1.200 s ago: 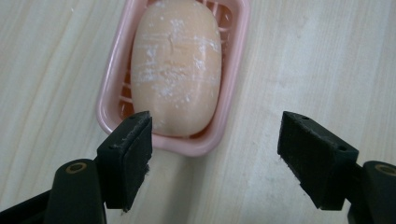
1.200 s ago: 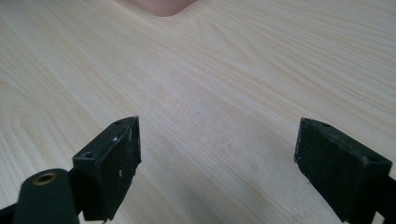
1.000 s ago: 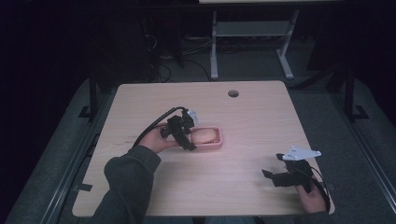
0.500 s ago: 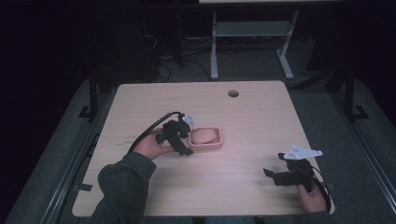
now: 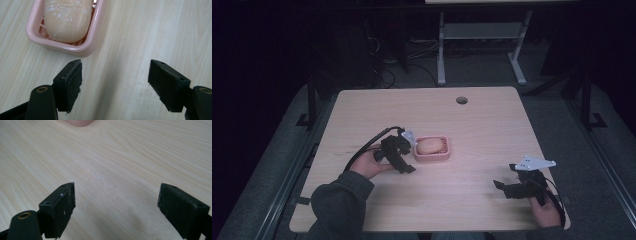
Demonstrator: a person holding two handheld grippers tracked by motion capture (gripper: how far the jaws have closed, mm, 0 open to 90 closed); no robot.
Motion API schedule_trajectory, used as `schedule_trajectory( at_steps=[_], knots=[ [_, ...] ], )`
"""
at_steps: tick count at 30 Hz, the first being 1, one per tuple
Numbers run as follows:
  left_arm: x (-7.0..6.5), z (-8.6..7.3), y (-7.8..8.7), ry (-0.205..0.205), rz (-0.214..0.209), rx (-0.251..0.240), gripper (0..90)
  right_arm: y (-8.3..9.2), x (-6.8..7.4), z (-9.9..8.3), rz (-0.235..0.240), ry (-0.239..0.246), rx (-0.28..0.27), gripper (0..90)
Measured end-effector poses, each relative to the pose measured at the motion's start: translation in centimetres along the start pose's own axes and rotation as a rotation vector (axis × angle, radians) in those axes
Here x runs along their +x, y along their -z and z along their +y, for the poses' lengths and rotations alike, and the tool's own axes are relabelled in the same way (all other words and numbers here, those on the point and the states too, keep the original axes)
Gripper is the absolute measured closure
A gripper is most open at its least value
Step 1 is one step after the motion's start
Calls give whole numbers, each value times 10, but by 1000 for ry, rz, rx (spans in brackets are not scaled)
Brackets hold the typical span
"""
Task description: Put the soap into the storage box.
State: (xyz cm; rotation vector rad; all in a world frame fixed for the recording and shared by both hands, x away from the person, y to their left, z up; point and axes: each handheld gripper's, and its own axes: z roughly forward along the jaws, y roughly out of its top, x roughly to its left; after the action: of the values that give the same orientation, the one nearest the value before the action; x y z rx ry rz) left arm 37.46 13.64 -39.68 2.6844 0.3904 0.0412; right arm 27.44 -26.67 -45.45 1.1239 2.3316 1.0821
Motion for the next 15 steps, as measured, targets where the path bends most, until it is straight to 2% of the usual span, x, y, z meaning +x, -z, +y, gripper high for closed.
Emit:
schedule_trajectory(
  at_steps=[6,7,15],
  knots=[
    [-4,-10,2,11,6,1,263,-1,0,0,-6,-4,9,141],
    [-5,-13,2,27,0,-3,259,-2,0,0,-7,0,10,141],
    [-5,-27,5,49,4,-4,245,-3,-1,-1,-12,-10,21,141]
  ],
)
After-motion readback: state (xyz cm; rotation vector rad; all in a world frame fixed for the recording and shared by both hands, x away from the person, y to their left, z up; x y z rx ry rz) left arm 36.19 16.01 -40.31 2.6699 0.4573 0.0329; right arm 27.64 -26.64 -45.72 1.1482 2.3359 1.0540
